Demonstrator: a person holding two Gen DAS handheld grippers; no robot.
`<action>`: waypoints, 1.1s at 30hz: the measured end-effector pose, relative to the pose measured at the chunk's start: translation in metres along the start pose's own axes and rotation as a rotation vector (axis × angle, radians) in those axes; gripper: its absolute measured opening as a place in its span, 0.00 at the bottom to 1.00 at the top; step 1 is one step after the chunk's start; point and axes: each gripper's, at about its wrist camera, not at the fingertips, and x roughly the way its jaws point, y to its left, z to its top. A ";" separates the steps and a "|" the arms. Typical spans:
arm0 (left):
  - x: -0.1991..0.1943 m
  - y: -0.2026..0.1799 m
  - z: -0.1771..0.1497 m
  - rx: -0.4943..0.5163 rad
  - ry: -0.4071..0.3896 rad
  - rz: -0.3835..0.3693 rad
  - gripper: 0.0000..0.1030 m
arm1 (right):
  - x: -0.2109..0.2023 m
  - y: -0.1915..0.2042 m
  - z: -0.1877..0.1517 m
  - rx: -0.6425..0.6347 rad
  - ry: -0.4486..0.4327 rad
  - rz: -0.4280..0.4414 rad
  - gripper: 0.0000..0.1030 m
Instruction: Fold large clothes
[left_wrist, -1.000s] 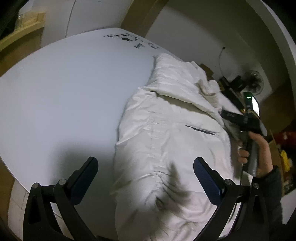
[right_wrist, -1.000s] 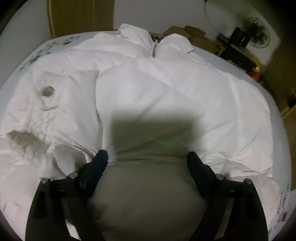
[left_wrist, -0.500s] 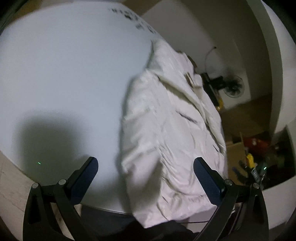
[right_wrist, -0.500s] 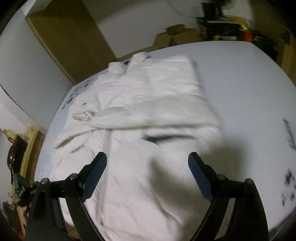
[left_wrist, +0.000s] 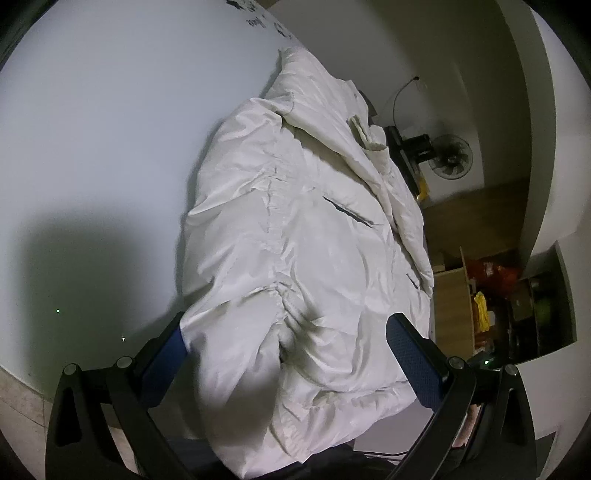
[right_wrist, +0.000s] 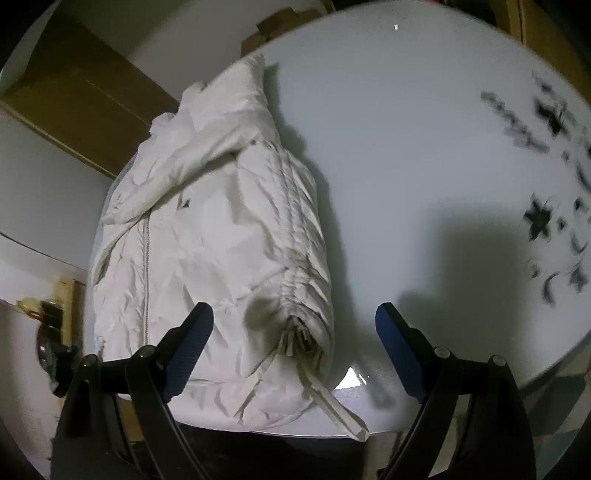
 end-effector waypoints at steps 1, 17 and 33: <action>0.002 -0.002 0.001 0.000 0.008 -0.002 1.00 | 0.003 -0.001 0.001 0.001 0.001 -0.008 0.87; 0.010 0.004 0.001 -0.085 0.039 -0.122 1.00 | 0.024 0.007 -0.002 -0.014 0.047 0.086 0.87; 0.024 -0.007 -0.005 -0.030 0.047 0.024 0.33 | 0.039 0.027 -0.007 -0.060 0.055 0.049 0.28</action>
